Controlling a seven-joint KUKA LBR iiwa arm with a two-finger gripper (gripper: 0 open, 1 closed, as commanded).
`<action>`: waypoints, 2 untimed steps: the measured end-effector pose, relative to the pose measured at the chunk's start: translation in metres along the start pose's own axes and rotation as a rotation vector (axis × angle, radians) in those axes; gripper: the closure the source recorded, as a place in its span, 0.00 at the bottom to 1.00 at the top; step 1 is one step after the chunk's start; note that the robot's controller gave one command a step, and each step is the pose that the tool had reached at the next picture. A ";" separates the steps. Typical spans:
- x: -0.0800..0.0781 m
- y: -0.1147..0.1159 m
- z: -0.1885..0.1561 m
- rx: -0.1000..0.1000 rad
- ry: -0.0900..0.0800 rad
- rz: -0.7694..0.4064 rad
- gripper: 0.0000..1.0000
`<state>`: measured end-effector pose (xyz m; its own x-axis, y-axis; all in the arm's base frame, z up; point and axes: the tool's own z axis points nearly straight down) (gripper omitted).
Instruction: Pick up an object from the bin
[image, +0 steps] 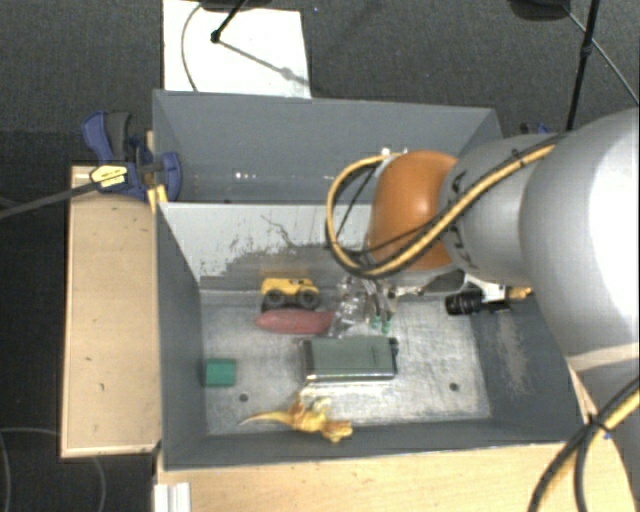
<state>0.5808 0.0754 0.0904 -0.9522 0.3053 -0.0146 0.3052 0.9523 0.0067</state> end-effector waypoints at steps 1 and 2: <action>0.000 0.000 0.000 0.000 0.000 0.000 1.00; 0.002 -0.001 -0.003 0.004 0.009 -0.001 1.00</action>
Offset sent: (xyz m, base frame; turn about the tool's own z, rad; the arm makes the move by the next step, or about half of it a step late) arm -0.0002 0.0001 0.0737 -0.0001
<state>0.5785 0.0752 0.0937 -0.9526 0.3043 -0.0060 0.3043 0.9526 0.0029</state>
